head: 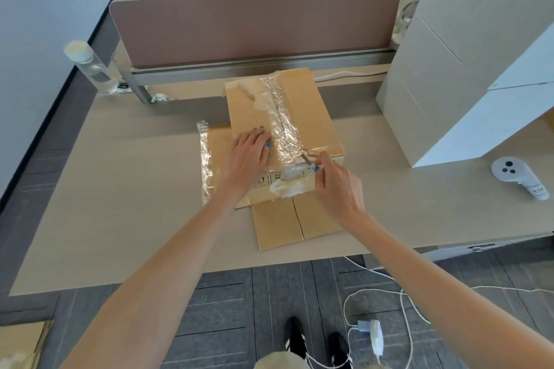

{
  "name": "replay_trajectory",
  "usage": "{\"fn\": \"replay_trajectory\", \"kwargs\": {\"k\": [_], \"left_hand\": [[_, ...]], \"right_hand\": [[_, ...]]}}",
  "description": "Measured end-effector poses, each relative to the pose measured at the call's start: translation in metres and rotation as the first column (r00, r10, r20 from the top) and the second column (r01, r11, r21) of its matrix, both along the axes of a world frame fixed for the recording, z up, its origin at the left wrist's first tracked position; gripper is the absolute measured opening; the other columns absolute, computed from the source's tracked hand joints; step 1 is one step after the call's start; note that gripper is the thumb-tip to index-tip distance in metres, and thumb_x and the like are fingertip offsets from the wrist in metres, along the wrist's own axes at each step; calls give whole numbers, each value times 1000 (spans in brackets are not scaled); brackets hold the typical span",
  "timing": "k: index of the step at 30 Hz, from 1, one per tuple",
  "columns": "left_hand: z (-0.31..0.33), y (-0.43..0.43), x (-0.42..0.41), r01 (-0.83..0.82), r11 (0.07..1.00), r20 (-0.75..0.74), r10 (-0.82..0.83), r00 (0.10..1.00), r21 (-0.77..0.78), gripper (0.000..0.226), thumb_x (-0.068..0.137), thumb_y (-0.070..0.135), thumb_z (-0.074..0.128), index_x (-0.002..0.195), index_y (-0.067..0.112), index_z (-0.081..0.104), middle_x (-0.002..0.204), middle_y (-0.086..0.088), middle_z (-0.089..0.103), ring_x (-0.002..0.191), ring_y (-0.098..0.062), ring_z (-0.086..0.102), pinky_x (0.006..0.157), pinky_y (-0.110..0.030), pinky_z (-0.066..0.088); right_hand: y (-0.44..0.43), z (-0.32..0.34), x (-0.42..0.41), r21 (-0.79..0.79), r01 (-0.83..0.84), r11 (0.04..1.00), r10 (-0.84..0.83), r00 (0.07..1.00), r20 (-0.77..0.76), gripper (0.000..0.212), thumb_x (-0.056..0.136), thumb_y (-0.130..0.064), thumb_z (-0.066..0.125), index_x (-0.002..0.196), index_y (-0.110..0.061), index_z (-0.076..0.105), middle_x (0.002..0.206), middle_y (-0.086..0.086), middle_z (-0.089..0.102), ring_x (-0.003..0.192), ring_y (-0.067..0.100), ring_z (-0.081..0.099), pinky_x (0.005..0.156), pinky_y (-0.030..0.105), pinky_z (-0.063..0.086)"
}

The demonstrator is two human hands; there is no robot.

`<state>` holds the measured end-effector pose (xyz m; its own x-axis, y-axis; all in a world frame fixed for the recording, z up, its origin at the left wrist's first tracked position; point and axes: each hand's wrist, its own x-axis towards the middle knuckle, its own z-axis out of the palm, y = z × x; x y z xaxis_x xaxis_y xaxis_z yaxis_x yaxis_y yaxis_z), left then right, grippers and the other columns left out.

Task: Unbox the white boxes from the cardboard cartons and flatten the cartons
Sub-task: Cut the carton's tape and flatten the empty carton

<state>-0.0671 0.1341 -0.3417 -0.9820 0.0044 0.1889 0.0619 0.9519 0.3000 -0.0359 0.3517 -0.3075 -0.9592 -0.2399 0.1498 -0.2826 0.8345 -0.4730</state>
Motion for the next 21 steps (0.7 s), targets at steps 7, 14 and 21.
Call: {"fn": "replay_trajectory", "kwargs": {"k": [7, 14, 21], "left_hand": [[-13, 45, 60, 23, 999, -119, -17, 993, 49, 39, 101, 22, 36, 132, 15, 58, 143, -3, 53, 133, -23, 46, 115, -43, 30], [-17, 86, 88, -98, 995, -99, 99, 990, 18, 54, 94, 9, 54, 146, 14, 42, 157, -8, 37, 146, -26, 30, 121, -42, 18], [-19, 106, 88, -214, 976, -15, 214, 977, -36, 67, 92, 13, 55, 154, 20, 29, 162, -6, 24, 151, -25, 16, 121, -49, 17]], "right_hand": [[49, -20, 9, 56, -180, 982, 179, 983, 31, 23, 98, -2, 37, 116, -13, 46, 88, -1, 65, 46, 9, 38, 41, 24, 22], [103, -52, 16, -95, -150, 984, 171, 945, 278, 15, 102, -22, 38, 115, -20, 46, 102, -4, 58, 84, 20, 56, 69, 37, 48], [162, -95, 19, 3, -289, 957, 268, 892, 365, 10, 92, -26, 59, 92, -17, 54, 91, -5, 53, 79, 17, 51, 60, 30, 34]]}}
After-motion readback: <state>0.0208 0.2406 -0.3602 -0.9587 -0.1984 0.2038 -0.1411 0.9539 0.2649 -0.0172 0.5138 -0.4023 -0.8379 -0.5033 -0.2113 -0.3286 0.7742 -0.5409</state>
